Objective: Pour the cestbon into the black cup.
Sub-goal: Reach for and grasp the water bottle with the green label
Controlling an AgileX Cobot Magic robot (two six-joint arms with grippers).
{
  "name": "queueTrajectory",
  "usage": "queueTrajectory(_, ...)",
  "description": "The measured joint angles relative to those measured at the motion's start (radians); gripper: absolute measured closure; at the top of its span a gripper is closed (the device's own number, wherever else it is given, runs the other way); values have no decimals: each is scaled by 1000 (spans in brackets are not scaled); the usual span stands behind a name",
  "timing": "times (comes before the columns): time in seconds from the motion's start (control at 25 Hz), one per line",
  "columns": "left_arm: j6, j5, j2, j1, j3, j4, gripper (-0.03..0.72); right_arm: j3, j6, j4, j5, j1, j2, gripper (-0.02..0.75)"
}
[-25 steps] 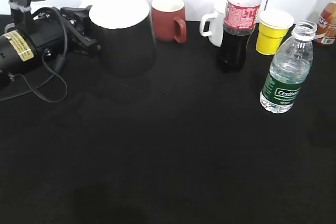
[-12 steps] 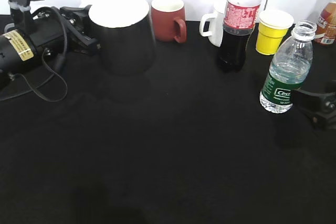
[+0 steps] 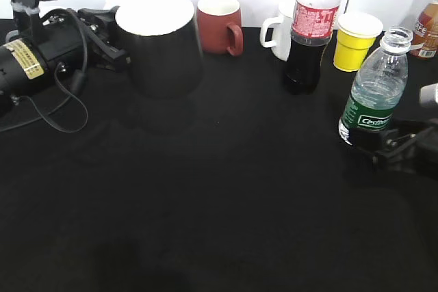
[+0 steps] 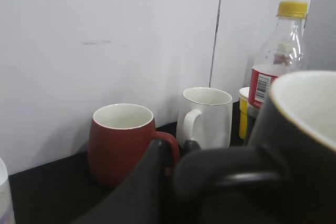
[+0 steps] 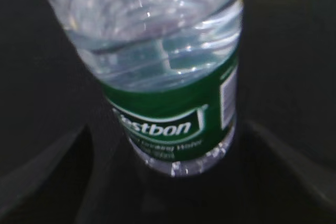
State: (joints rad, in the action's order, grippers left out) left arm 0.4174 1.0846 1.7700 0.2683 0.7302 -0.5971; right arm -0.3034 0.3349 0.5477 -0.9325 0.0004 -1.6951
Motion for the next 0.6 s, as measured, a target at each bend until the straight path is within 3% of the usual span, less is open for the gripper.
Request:
queueTrajectory(0.16,0,0,0,0,0,0,618,-78,-74,-43,-77,1,-91,78)
queueTrajectory(0.4,0,0,0,0,0,0,618,-183,-81,-6,-140,1,-129,85)
queueTrajectory(0.6,0,0,0,0,0,0,618,-190,-84,29,-160,1,-168,230)
